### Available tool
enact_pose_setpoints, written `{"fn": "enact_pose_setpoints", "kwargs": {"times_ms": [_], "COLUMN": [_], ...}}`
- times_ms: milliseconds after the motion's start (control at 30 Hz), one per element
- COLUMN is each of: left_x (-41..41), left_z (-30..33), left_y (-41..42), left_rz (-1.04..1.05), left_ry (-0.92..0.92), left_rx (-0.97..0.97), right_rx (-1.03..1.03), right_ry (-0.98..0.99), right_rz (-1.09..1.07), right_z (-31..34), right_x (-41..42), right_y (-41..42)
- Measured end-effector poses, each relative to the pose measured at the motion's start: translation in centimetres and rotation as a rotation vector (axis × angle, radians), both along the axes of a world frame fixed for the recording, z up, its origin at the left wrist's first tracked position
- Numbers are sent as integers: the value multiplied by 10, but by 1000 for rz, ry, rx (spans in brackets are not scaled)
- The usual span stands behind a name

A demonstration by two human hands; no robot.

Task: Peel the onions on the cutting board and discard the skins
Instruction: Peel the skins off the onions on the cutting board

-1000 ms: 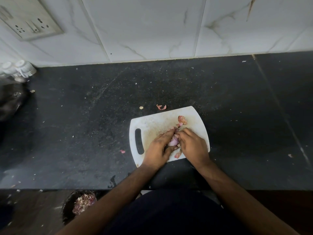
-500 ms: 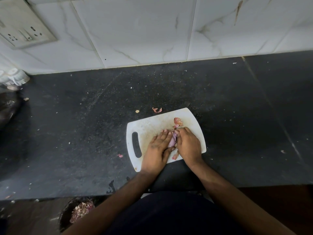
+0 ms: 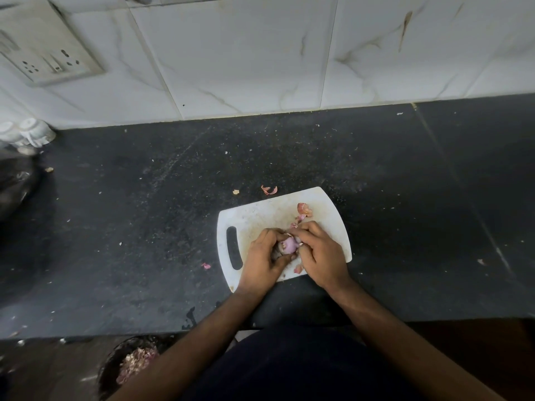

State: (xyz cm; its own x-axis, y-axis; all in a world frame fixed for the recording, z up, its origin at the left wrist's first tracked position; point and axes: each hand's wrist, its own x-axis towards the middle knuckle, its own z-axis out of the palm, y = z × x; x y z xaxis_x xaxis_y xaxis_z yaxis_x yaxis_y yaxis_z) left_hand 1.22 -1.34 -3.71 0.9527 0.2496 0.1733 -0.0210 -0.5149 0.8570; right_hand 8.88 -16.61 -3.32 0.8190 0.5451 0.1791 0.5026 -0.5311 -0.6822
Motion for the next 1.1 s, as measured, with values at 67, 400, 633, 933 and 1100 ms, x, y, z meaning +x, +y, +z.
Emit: {"fn": "enact_pose_setpoints", "kwargs": {"times_ms": [67,400,633,933,1100], "left_x": [0,-1,-2,0,2], "left_z": [0,1,5,11,13], "left_y": [1,3,3,3,9], "left_rz": [-5,-11,-24,-94,-128], "left_ry": [10,25,-32,-38,-49], "left_rx": [-17,-64,-96,-32,38], "right_rx": [-35,-184,-123,-35,-55], "right_ry": [-54,-83,20,38,12], "right_rz": [7,8,-63,-85,-64], "right_z": [-1,-5,-10,-4,-8], "right_x": [-2,6,3,1,4], "right_y": [1,4,7,5,1]}}
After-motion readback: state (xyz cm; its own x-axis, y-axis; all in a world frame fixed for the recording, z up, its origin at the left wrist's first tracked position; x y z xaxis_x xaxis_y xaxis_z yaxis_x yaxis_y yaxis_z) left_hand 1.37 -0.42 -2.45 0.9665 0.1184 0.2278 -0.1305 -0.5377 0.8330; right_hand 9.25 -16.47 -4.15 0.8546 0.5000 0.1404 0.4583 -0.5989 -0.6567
